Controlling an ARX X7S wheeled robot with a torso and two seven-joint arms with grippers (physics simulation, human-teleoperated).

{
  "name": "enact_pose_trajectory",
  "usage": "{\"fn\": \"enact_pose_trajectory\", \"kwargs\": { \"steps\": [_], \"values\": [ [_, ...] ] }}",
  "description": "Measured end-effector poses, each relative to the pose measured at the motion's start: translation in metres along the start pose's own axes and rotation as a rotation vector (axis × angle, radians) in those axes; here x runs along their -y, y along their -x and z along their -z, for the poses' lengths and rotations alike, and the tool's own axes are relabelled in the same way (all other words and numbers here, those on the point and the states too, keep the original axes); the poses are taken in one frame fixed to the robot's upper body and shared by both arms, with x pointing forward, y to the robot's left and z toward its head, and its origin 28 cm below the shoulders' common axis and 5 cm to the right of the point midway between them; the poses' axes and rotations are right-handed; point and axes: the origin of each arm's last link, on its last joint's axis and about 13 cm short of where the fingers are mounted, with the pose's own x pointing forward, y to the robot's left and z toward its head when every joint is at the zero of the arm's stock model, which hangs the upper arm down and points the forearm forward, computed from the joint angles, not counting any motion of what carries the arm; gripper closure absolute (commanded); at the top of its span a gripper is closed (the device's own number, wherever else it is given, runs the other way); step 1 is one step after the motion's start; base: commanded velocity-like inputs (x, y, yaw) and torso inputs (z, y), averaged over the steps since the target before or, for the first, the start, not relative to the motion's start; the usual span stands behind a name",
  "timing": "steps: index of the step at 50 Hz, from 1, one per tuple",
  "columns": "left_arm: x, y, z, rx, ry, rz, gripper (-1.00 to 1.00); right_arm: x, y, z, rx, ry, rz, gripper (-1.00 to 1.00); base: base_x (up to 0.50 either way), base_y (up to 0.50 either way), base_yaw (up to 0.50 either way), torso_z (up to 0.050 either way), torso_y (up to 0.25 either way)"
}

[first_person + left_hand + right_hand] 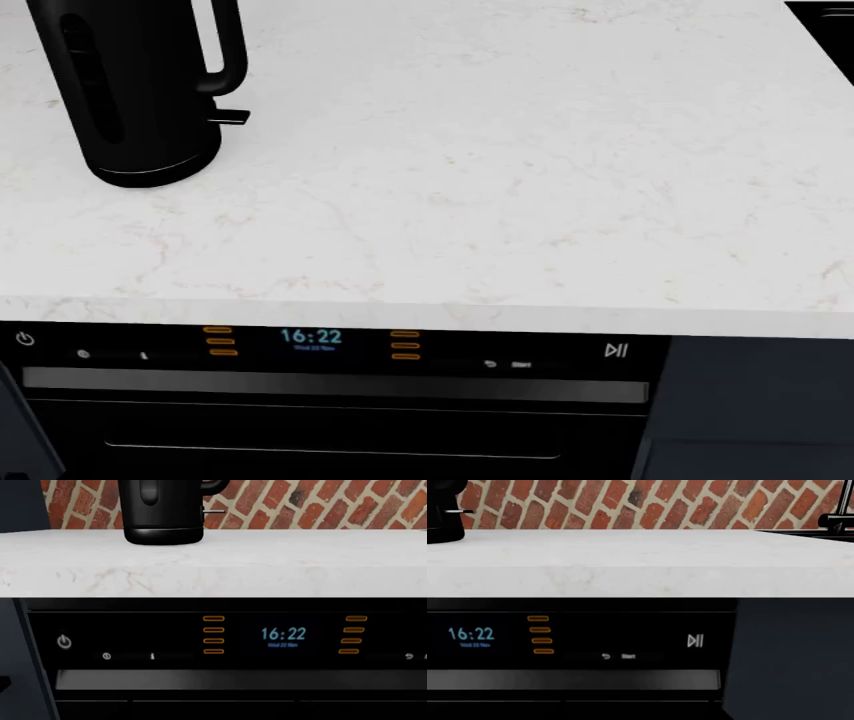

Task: Close the lid of the electric kettle.

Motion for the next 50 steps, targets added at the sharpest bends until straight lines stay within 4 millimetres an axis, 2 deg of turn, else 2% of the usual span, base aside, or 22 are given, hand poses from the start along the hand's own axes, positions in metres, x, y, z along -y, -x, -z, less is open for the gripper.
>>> {"fn": "enact_pose_trajectory", "kwargs": {
  "steps": [15,31,37,50],
  "values": [
    [0.0,0.001,0.0,0.002,-0.001,0.002,-1.0,-0.001,0.0,0.001,-0.014,-0.002,-0.009,-1.0,0.0,0.0,0.0,0.0,0.0],
    [-0.001,0.003,-0.006,0.029,0.008,0.008,-1.0,-0.001,0.001,-0.001,-0.01,0.0,-0.012,-1.0,0.0,0.0,0.0,0.049,0.06],
    [-0.002,0.006,-0.017,0.053,0.009,0.001,-1.0,0.001,0.003,-0.011,0.003,0.004,-0.011,-1.0,0.0,0.0,0.0,0.049,0.06],
    [-0.002,0.017,-0.055,0.104,-0.014,0.012,-1.0,0.007,0.01,-0.046,0.047,0.037,-0.016,-1.0,0.0,0.0,0.0,0.049,0.06]
  ]
}}
